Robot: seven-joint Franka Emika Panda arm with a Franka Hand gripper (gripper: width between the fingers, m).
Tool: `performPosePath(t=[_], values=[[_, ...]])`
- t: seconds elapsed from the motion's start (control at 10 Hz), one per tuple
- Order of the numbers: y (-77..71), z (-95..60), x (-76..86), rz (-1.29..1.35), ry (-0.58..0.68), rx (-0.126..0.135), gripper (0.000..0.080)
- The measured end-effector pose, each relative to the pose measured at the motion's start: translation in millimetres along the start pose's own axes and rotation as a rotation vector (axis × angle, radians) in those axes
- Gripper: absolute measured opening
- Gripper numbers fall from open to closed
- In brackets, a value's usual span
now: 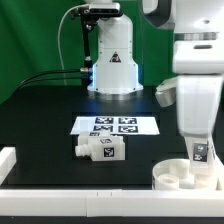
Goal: Assemble stool
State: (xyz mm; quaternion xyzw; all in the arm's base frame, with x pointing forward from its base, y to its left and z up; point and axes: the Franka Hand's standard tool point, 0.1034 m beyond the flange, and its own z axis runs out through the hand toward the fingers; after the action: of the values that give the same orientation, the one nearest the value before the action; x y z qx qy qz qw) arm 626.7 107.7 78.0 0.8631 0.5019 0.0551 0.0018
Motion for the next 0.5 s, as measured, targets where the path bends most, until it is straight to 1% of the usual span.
performPosePath(t=[0.1, 0.2, 0.3, 0.5], values=[[-1.6, 1.6, 0.0, 0.214, 0.014, 0.017, 0.0334], [-3.0, 2.5, 1.8, 0.439, 0.022, 0.040, 0.0334], [-3.0, 2.3, 1.9, 0.569, 0.013, 0.061, 0.0334], [-3.8, 2.7, 1.9, 0.648, 0.012, 0.064, 0.0334]])
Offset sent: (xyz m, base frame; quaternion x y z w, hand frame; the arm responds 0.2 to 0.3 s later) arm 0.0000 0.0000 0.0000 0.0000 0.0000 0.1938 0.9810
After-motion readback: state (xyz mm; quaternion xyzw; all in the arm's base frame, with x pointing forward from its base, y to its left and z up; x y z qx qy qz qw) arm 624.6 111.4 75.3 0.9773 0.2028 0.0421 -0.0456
